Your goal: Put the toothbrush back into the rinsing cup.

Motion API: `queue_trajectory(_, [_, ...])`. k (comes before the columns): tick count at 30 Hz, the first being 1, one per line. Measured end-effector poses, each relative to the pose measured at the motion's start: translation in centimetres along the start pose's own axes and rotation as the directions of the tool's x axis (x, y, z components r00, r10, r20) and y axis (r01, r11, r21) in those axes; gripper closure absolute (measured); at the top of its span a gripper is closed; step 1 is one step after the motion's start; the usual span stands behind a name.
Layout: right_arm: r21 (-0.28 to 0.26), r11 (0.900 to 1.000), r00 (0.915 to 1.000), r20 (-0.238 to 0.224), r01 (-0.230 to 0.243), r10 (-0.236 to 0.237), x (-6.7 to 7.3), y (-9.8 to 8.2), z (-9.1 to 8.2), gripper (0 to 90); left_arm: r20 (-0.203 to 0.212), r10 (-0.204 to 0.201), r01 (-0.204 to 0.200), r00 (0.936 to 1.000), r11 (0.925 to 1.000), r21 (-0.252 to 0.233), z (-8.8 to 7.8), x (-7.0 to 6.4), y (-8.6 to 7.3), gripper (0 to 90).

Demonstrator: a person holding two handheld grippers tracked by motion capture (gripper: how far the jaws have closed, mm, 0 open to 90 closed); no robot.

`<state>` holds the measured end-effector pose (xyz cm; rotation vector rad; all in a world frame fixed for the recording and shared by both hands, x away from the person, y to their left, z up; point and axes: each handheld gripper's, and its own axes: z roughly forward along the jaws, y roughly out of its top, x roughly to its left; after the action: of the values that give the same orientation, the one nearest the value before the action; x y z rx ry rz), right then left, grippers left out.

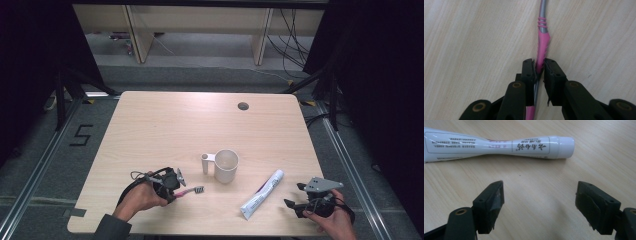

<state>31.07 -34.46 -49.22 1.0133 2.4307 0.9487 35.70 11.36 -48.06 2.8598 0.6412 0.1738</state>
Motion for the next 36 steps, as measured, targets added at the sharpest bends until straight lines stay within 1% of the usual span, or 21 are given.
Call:
queue_trajectory(2, [-0.002, 1.0, 0.9999, -0.012, -0.004, 0.004, 0.1, 0.0, 0.0, 24.1, 0.011, -0.007, 0.007, 0.9999, 0.9998, 0.017, 0.0, 0.1, 0.2, 81.2])
queue_trajectory(6, [0.002, 1.0, 0.9998, -0.012, -0.014, 0.014, 0.1, 0.1, -0.1, 24.1, 0.015, -0.016, 0.015, 0.9998, 0.999, 0.043, 0.1, 0.0, 0.6, 82.1])
queue_trajectory(9, [0.0, 1.0, 1.0, -0.009, -0.002, 0.002, 0.1, 0.0, 0.0, 24.1, 0.013, -0.02, 0.019, 0.9997, 0.9981, 0.059, 0.1, 0.1, 0.8, 82.4])
queue_trajectory(12, [0.0, 1.0, 0.9999, -0.011, -0.004, 0.004, 0.1, 0.1, 0.0, 24.2, 0.007, -0.024, 0.023, 0.9997, 0.9975, 0.067, 0.1, 0.0, 1.0, 82.7])
queue_trajectory(15, [0.0, 1.0, 0.9999, -0.012, -0.001, 0.001, 0.1, 0.1, 0.0, 24.2, 0.019, -0.032, 0.03, 0.9993, 0.9954, 0.091, 0.1, 0.0, 1.1, 83.3])
queue_trajectory(17, [-0.002, 1.0, 0.9999, -0.011, 0.004, -0.004, 0.0, 0.1, 0.0, 24.3, 0.017, -0.034, 0.032, 0.9993, 0.9952, 0.092, 0.1, 0.0, 1.2, 83.4])
queue_trajectory(19, [0.001, 1.0, 0.9996, -0.015, -0.025, 0.025, 0.2, 0.1, -0.2, 24.4, 0.019, -0.033, 0.031, 0.9993, 0.9948, 0.097, 0.1, 0.0, 1.3, 83.5])
queue_trajectory(20, [0.001, 1.0, 0.9996, -0.015, -0.025, 0.025, 0.2, 0.1, -0.2, 24.4, 0.019, -0.033, 0.031, 0.9993, 0.9948, 0.097, 0.1, 0.0, 1.3, 83.6])
queue_trajectory(21, [-0.012, 1.0, 0.9999, -0.01, -0.003, 0.003, 0.0, 0.1, -0.1, 24.4, 0.014, -0.026, 0.024, 0.9996, 0.9953, 0.094, 0.1, 0.1, 1.3, 83.6])
queue_trajectory(22, [-0.012, 1.0, 0.9999, -0.009, -0.005, 0.005, 0.0, 0.1, -0.1, 24.4, 0.014, -0.037, 0.036, 0.9992, 0.9954, 0.089, 0.0, 0.1, 1.3, 83.6])
queue_trajectory(25, [-0.013, 1.0, 0.9999, -0.012, -0.004, 0.004, 0.0, 0.1, -0.1, 24.6, 0.012, -0.049, 0.048, 0.9987, 0.9961, 0.074, -0.6, 0.2, 1.2, 83.7])
queue_trajectory(27, [-0.014, 1.0, 0.9999, -0.014, -0.002, 0.002, 0.0, 0.1, -0.1, 24.5, 0.004, -0.06, 0.06, 0.9982, 0.9972, 0.044, -1.2, 0.4, 0.9, 83.7])
queue_trajectory(28, [-0.009, 1.0, 0.9997, -0.018, -0.015, 0.014, 0.1, 0.1, -0.2, 24.6, 0.002, -0.076, 0.076, 0.9971, 0.9968, 0.024, -1.5, 0.5, 0.8, 83.7])
queue_trajectory(29, [-0.014, 1.0, 0.9999, -0.014, -0.004, 0.003, 0.0, 0.1, -0.1, 24.6, 0.004, -0.08, 0.08, 0.9968, 0.9967, 0.015, -1.8, 0.5, 0.7, 83.7])
queue_trajectory(30, [-0.015, 1.0, 0.9999, -0.011, -0.006, 0.006, 0.0, 0.1, -0.1, 24.6, 0.0, -0.078, 0.078, 0.997, 0.997, 0.0, -2.1, 0.6, 0.6, 83.7])
queue_trajectory(31, [-0.017, 1.0, 0.9999, -0.009, -0.005, 0.005, 0.0, 0.1, -0.1, 24.6, -0.004, -0.088, 0.088, 0.9961, 0.9959, -0.02, -2.3, 0.6, 0.4, 83.7])
queue_trajectory(32, [-0.017, 1.0, 0.9999, -0.009, -0.005, 0.005, 0.0, 0.1, -0.1, 24.6, -0.004, -0.088, 0.088, 0.9961, 0.9959, -0.02, -2.3, 0.6, 0.4, 83.7])
queue_trajectory(33, [-0.017, 1.0, 0.9999, -0.01, -0.011, 0.011, 0.0, 0.1, -0.2, 24.6, -0.003, -0.089, 0.088, 0.996, 0.9948, -0.051, -2.9, 0.7, 0.1, 83.7])
queue_trajectory(34, [-0.017, 1.0, 0.9999, -0.01, -0.011, 0.011, 0.0, 0.1, -0.2, 24.6, -0.003, -0.089, 0.088, 0.996, 0.9948, -0.051, -2.9, 0.7, 0.1, 83.7])
queue_trajectory(35, [-0.019, 1.0, 1.0, -0.008, -0.006, 0.006, 0.0, 0.1, -0.2, 24.6, -0.001, -0.102, 0.102, 0.9948, 0.9906, -0.091, -3.4, 0.7, -0.2, 83.7])
queue_trajectory(36, [-0.013, 0.999, 0.9993, -0.01, -0.037, 0.037, 0.1, 0.1, -0.4, 24.6, -0.007, -0.102, 0.1, 0.9948, 0.9869, -0.126, -4.0, 1.0, -0.5, 83.7])
